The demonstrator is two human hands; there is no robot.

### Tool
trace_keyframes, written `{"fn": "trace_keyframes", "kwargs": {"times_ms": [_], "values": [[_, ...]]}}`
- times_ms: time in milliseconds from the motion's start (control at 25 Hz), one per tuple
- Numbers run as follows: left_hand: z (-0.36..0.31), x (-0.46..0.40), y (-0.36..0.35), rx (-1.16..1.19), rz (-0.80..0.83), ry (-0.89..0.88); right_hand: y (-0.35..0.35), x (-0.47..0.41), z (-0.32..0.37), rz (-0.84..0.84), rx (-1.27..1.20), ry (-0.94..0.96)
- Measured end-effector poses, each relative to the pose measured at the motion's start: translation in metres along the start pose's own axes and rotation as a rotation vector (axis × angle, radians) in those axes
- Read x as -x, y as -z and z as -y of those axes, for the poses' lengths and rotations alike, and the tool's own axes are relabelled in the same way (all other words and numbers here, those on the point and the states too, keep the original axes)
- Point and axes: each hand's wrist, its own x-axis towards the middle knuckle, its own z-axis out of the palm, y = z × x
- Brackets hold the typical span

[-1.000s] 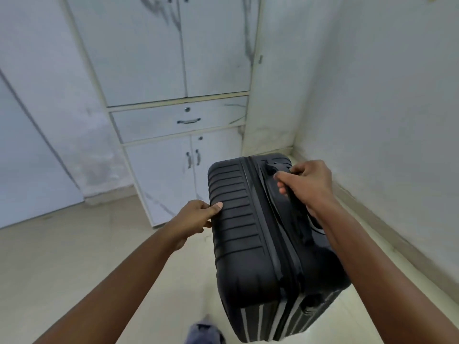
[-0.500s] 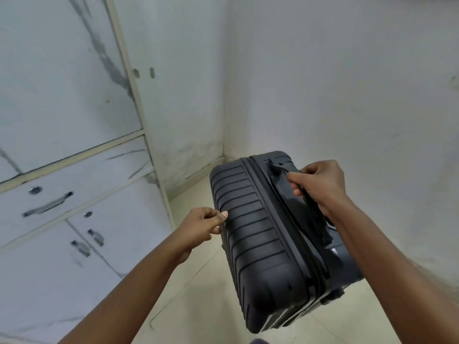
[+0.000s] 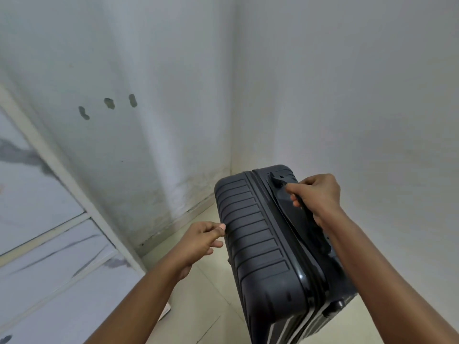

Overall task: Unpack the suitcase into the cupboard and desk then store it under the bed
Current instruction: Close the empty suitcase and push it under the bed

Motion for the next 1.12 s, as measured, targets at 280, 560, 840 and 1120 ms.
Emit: {"fn": "trace_keyframes", "kwargs": {"times_ms": [280,560,840,1120], "values": [[-0.033,-0.171,-0.007,0.086,0.021,0.114,-0.067,-0.181,0.0,0.17,0.19,-0.016],[-0.044,-0.323,0.04,0.167,-0.067,0.321,-0.151,-0.344,-0.039,0.312,0.438,-0.11],[-0.066,-0.427,0.057,0.224,-0.263,0.457,-0.242,-0.474,-0.095,0.542,0.588,-0.174],[-0.091,-0.512,0.036,0.28,-0.333,0.565,-0.322,-0.583,-0.165,0.824,0.756,-0.199]]}}
